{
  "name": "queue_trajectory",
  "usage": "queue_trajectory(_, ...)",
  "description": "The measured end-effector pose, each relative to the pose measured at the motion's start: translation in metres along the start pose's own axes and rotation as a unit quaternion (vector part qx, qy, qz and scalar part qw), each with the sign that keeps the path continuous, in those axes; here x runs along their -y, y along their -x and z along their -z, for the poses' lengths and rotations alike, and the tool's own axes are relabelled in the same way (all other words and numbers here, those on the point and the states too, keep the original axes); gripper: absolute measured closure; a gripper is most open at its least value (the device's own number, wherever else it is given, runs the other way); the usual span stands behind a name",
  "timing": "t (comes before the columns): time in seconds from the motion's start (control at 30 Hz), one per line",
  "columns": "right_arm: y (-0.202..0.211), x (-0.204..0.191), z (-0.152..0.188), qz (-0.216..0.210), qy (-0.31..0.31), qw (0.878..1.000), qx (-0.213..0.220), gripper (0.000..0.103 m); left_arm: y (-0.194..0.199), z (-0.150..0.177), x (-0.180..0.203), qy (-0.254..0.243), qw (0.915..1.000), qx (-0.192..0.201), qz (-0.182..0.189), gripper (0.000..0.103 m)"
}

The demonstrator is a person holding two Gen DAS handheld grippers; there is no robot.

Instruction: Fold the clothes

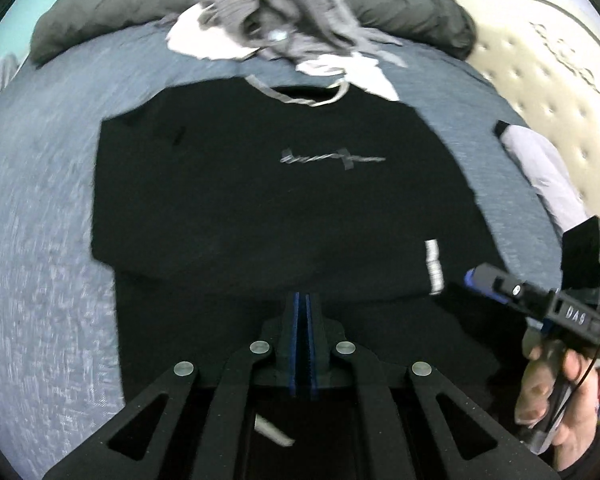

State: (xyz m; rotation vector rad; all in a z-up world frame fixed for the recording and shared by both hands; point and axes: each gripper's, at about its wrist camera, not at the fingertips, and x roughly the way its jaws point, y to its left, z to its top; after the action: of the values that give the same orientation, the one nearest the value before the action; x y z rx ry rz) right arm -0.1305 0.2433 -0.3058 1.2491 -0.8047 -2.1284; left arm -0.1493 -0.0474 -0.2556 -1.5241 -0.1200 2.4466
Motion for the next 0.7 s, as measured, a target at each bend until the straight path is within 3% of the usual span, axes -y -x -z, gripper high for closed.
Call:
queue_trajectory(0.37,-0.038,0.003,-0.005,0.044,0.012,0.998,-0.031,0.055,-0.035,0.034,-0.05,0.041,0.999,-0.02,-0.002,0.098)
queue_trajectory(0.63,-0.046,0.007,-0.007,0.057,0.013,0.998,-0.034,0.055,-0.047,0.046,-0.052,0.039,0.9988,-0.028,0.003,0.096)
queue_trajectory(0.7,-0.048,0.005,-0.006,0.057,0.019,0.998,-0.035,0.061,-0.049,0.048,-0.052,0.046,0.9985,-0.029,0.006,0.095)
